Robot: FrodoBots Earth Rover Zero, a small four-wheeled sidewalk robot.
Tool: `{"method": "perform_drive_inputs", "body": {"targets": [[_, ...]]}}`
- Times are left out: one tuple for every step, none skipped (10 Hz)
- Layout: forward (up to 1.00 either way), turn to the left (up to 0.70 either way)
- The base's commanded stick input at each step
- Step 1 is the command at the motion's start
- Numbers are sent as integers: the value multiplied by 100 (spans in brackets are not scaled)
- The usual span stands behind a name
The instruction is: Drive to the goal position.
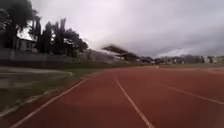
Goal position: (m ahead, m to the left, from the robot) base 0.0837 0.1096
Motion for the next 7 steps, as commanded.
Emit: {"method": "perform_drive_inputs", "body": {"targets": [[70, 14], [70, 14], [70, 14], [70, 14], [70, 14], [70, 14], [70, 14]]}}
